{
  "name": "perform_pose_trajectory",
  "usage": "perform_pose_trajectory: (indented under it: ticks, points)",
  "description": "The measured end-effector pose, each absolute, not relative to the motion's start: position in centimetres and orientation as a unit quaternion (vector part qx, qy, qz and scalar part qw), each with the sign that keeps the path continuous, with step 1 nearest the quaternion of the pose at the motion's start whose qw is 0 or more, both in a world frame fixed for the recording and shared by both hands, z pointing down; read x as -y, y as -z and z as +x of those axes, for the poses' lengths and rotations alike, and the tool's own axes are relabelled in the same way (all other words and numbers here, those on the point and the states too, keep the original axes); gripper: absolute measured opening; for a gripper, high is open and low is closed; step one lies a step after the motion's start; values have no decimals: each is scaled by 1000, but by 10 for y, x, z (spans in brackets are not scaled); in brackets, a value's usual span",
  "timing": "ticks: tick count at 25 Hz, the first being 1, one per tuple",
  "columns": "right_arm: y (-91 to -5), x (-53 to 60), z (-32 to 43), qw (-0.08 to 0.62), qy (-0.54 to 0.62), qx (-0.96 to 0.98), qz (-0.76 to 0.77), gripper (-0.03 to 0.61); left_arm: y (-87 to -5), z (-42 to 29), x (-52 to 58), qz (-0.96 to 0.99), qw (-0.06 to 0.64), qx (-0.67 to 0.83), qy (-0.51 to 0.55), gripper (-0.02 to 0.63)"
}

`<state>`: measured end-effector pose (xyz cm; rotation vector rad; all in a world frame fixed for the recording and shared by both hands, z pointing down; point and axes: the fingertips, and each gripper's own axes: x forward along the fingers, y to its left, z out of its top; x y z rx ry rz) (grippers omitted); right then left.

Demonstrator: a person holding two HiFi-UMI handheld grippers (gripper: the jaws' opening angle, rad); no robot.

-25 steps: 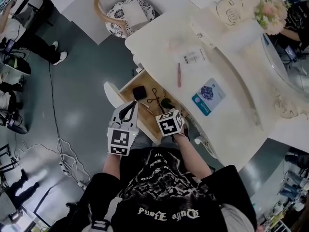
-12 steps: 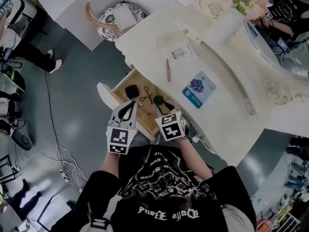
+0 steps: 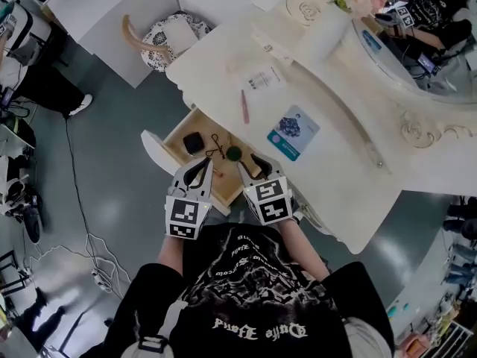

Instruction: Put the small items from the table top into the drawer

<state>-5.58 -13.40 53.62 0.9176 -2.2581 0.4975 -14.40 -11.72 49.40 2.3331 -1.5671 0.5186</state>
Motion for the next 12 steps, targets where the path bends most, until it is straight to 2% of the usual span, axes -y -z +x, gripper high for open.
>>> perform_pose_trajectory:
  ticks: [7,12]
  points:
    - [-517,137,-31,282,-186,864,374,139,-486,-124,120,814,142,541,-156,15]
    - [-508,134,-12,276,-168,864,386,101,-481,-109,115,817,141,538,-153,15]
